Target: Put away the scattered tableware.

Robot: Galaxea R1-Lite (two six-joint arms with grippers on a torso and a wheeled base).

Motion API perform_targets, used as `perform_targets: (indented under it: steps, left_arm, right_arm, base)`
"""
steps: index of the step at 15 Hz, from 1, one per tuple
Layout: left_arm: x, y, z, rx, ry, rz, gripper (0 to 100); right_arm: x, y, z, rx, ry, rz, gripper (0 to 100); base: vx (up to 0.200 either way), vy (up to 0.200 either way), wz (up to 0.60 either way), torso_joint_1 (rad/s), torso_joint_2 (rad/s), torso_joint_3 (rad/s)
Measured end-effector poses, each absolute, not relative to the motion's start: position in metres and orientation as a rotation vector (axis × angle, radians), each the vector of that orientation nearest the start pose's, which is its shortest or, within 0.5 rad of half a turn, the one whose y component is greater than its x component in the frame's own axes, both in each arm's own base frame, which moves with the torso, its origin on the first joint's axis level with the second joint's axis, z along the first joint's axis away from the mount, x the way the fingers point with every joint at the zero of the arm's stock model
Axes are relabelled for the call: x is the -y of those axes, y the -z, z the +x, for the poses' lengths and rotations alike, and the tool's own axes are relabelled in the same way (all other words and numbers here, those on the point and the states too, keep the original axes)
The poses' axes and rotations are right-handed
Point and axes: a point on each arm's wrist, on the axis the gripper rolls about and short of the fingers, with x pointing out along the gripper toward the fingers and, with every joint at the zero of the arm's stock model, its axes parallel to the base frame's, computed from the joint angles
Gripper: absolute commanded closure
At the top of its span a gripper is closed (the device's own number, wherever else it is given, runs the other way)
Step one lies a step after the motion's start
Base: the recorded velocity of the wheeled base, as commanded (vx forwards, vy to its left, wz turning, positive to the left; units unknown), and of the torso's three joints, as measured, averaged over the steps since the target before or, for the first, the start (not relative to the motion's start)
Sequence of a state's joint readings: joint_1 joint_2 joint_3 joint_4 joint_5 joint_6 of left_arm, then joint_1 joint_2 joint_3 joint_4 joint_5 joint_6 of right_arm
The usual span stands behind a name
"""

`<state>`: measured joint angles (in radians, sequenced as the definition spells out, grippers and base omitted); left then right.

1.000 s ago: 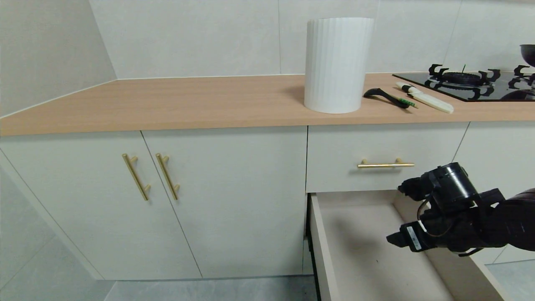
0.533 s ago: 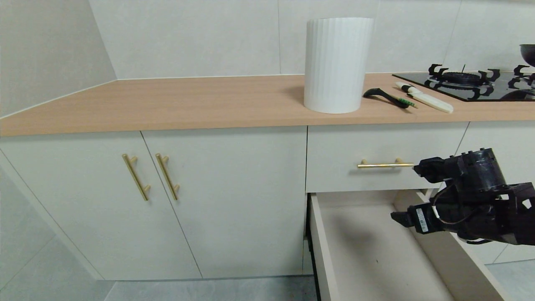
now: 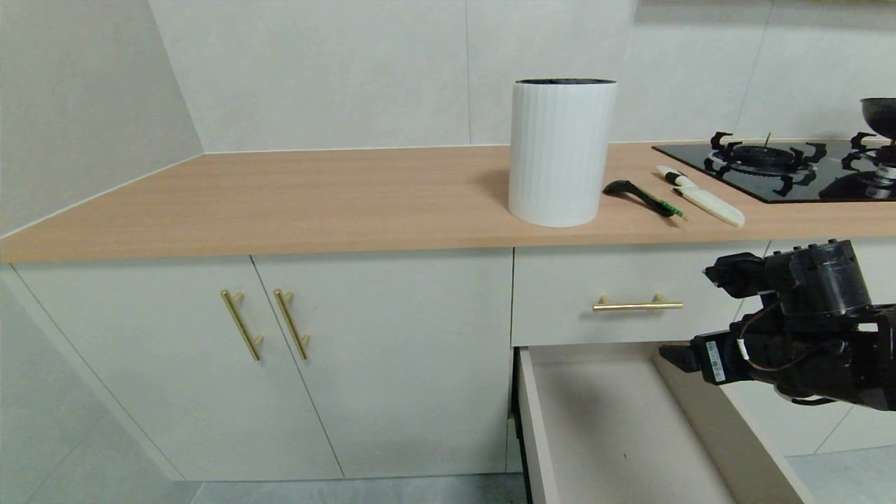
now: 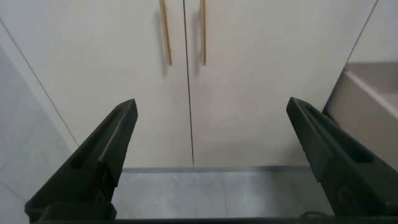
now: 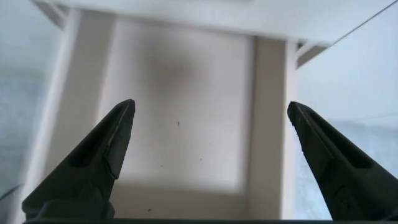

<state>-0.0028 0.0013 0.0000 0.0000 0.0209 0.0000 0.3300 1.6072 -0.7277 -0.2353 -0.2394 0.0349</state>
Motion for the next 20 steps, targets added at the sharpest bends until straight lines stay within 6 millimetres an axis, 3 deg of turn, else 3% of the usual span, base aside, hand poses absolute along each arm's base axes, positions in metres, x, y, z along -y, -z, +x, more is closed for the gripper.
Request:
perform_targets:
  steps: [14, 20]
  left_arm:
    - [-0.001, -0.076, -0.023, -0.001, -0.018, 0.000, 0]
    - [-0.001, -0.076, -0.023, -0.001, -0.019, 0.000, 0]
  right_arm:
    - [-0.079, -0.151, 0.254, -0.602, -0.072, -0.139, 0]
    - [-0.082, -0.146, 0.267, -0.531, -0.068, -0.116, 0]
  base:
    - [0.000, 0.000, 0.00, 0.205, -0.49, -0.284]
    - [0.000, 0.000, 0.00, 0.057, -0.12, -0.068]
